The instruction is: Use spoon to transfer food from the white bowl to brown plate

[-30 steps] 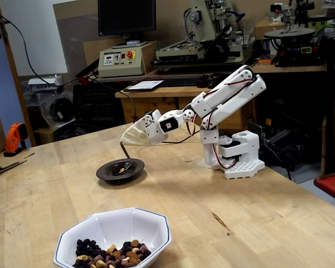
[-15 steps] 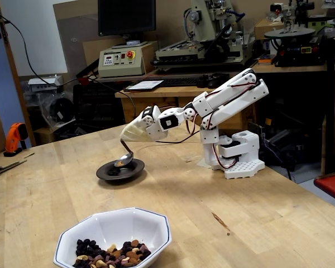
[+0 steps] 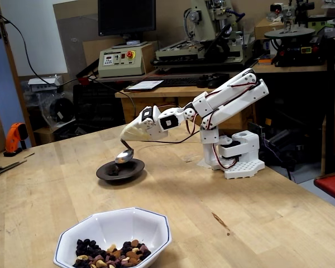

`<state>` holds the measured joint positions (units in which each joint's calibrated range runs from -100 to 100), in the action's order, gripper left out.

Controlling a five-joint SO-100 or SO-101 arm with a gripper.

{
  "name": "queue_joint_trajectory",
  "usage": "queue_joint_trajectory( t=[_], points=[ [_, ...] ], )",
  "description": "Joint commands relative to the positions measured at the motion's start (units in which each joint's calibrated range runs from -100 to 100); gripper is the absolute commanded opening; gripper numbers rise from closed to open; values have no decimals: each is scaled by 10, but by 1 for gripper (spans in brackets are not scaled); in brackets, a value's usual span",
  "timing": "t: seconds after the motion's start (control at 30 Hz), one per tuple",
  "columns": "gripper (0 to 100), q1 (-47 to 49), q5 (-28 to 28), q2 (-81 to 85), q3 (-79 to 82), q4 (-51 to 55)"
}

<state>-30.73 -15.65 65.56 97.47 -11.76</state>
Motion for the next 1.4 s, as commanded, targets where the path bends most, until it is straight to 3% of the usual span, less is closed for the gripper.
queue_joint_trajectory(
  t=[0.0,0.3,0.6,1.13,1.37],
  points=[
    [4,3,-5,12,-3,1],
    [4,10,-9,12,-4,0],
    [4,110,-9,12,-1,-5],
    [4,111,-4,14,1,-5],
    [4,112,20,128,-7,0]
  ],
)
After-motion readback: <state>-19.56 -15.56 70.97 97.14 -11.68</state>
